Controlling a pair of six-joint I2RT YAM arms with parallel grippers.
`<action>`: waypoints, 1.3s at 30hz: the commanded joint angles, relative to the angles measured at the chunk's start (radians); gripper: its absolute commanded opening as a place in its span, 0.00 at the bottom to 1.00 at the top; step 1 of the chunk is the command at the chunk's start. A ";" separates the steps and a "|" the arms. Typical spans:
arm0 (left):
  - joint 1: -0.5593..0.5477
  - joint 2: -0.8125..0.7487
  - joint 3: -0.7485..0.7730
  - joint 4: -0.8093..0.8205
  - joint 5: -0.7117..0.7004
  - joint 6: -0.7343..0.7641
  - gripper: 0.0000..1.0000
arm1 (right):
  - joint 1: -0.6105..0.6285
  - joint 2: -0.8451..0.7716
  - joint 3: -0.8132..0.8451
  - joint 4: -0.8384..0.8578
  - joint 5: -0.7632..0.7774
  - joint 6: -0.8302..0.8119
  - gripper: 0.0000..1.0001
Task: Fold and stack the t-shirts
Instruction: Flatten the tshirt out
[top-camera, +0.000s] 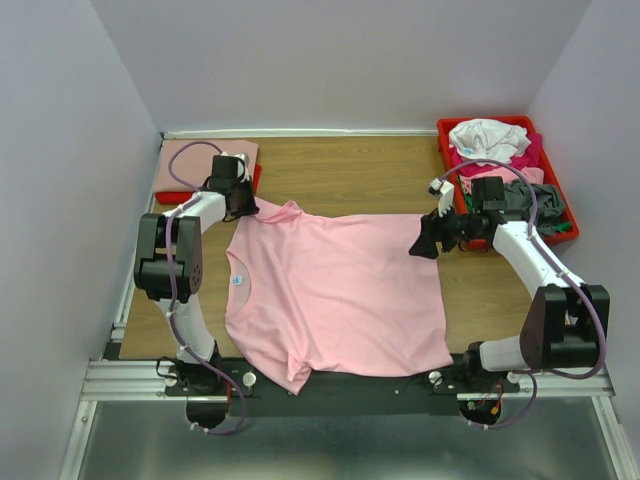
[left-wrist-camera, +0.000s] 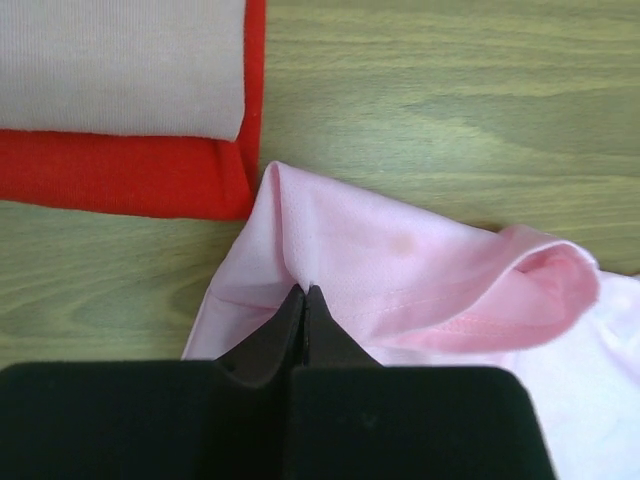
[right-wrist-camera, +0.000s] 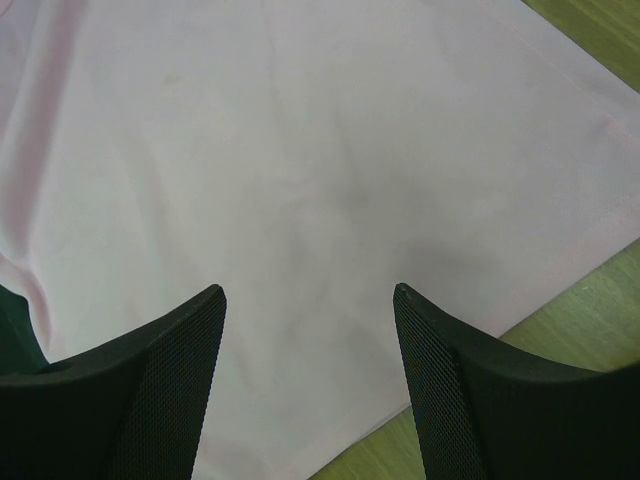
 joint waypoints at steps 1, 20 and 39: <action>0.006 -0.076 0.000 -0.005 0.077 -0.007 0.00 | -0.007 0.005 -0.009 0.014 0.045 -0.013 0.75; 0.006 -0.187 -0.064 0.067 0.171 0.002 0.00 | -0.007 0.497 0.414 0.052 0.528 0.099 0.62; 0.015 -0.188 -0.072 0.089 0.209 -0.002 0.00 | -0.007 0.666 0.505 0.044 0.457 0.121 0.49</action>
